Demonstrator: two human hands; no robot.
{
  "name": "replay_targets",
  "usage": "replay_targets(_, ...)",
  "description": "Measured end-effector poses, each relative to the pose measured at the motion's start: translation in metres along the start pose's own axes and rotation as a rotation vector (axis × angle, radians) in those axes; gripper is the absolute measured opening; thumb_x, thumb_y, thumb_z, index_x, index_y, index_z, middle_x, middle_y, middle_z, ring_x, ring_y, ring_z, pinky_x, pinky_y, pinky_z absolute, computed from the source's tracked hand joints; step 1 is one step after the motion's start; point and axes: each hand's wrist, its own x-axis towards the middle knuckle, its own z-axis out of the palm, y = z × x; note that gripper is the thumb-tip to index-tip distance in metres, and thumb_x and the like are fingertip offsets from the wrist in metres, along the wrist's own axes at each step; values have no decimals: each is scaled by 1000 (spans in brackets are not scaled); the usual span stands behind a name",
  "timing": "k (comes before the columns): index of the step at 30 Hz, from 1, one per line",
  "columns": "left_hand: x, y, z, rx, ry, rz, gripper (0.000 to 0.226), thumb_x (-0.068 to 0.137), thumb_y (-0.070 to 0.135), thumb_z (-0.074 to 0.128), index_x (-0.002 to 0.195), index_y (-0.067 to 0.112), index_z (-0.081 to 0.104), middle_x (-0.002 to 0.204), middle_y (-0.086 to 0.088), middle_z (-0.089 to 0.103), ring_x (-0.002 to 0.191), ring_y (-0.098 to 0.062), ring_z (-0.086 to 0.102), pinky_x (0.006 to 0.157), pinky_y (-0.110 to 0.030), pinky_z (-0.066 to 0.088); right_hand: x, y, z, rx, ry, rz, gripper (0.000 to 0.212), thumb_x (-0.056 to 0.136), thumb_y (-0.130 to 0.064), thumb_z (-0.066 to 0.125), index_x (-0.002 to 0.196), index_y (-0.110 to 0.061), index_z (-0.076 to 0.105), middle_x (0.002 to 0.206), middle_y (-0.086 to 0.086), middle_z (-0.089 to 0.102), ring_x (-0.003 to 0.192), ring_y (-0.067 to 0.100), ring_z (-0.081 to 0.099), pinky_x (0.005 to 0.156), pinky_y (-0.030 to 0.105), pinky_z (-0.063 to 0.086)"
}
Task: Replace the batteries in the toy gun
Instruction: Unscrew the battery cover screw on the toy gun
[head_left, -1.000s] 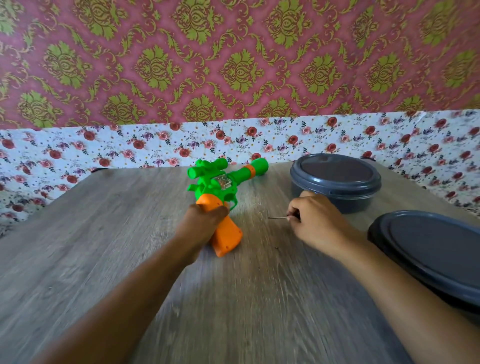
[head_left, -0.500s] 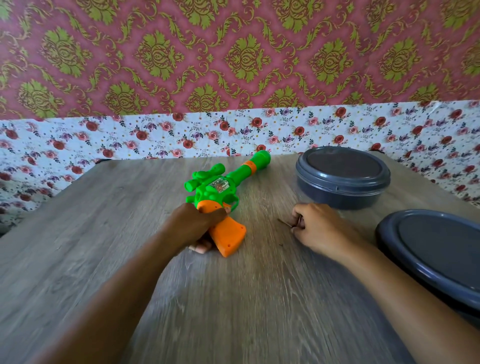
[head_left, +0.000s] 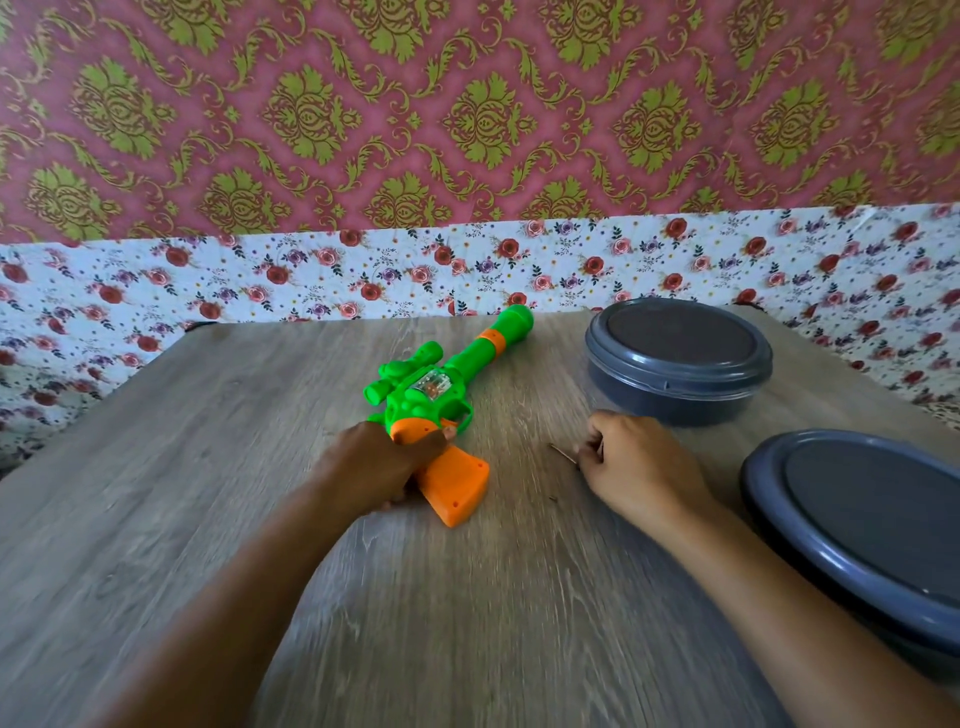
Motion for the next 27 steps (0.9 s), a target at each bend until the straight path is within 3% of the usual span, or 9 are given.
replay_targets(3, -1, -1, -2, 132, 67, 56, 65, 83, 71, 34, 55, 15, 54, 60, -7, 57, 66, -24, 55, 59, -29, 36, 1, 4, -4, 26, 56, 62, 23, 89, -31, 50, 70, -18, 48, 79, 7, 64, 79, 29, 61, 57, 29, 38)
replay_targets(6, -4, 5, -8, 204, 164, 93, 69, 86, 68, 28, 60, 11, 57, 58, -6, 52, 66, -25, 52, 54, -30, 31, 1, 11, -10, 38, 68, 92, 26, 89, -31, 50, 67, -17, 51, 77, 9, 65, 77, 32, 62, 59, 33, 44)
replay_targets(11, -7, 23, -11, 296, 322, 247, 60, 89, 60, 36, 54, 12, 46, 58, -7, 44, 65, -30, 52, 47, -29, 27, 5, 19, -18, 118, -169, 98, 40, 76, -52, 63, 60, -16, 54, 67, -2, 61, 66, 17, 58, 52, 27, 39)
replay_targets(14, -3, 19, 0, 424, 361, 245, 69, 76, 78, 31, 76, 15, 60, 78, -10, 61, 81, -30, 62, 56, -28, 37, 3, 16, -16, 72, -243, 43, 35, 70, -51, 69, 69, -18, 59, 74, -4, 63, 73, 16, 60, 63, 31, 47)
replay_targets(16, 0, 14, 8, 428, 338, 185, 91, 61, 91, 19, 94, 19, 62, 86, -10, 65, 87, -29, 64, 61, -27, 42, 1, 12, -15, 24, -220, 13, 26, 75, -43, 67, 76, -18, 62, 82, -2, 63, 79, 18, 60, 66, 31, 48)
replay_targets(20, 0, 17, 21, 412, 146, 15, 112, 45, 98, 14, 83, 8, 69, 74, -9, 67, 76, -27, 67, 72, -29, 50, -1, 9, -15, -10, -175, 16, 18, 79, -34, 63, 80, -16, 62, 85, -1, 61, 78, 18, 58, 60, 28, 43)
replay_targets(22, 1, 20, 21, 320, 112, -37, 97, 56, 91, 30, 83, 7, 70, 72, -10, 70, 77, -24, 68, 74, -29, 50, -2, 8, -13, -23, -159, 7, 18, 80, -34, 63, 79, -16, 61, 83, -2, 60, 77, 17, 57, 55, 27, 40)
replay_targets(25, -6, 23, 14, 144, 101, -64, 57, 75, 67, 51, 71, 11, 64, 42, -1, 62, 64, -16, 66, 65, -25, 43, -2, 7, -12, -28, -146, -3, 18, 81, -35, 62, 79, -17, 60, 81, -3, 58, 77, 18, 56, 53, 27, 34)
replay_targets(27, -10, 21, 9, 42, 88, -71, 54, 74, 63, 57, 76, 9, 63, 37, 0, 60, 56, -15, 66, 66, -25, 47, -2, 7, -11, -17, -146, -4, 17, 81, -34, 62, 79, -17, 60, 80, -3, 58, 77, 18, 56, 55, 28, 35)
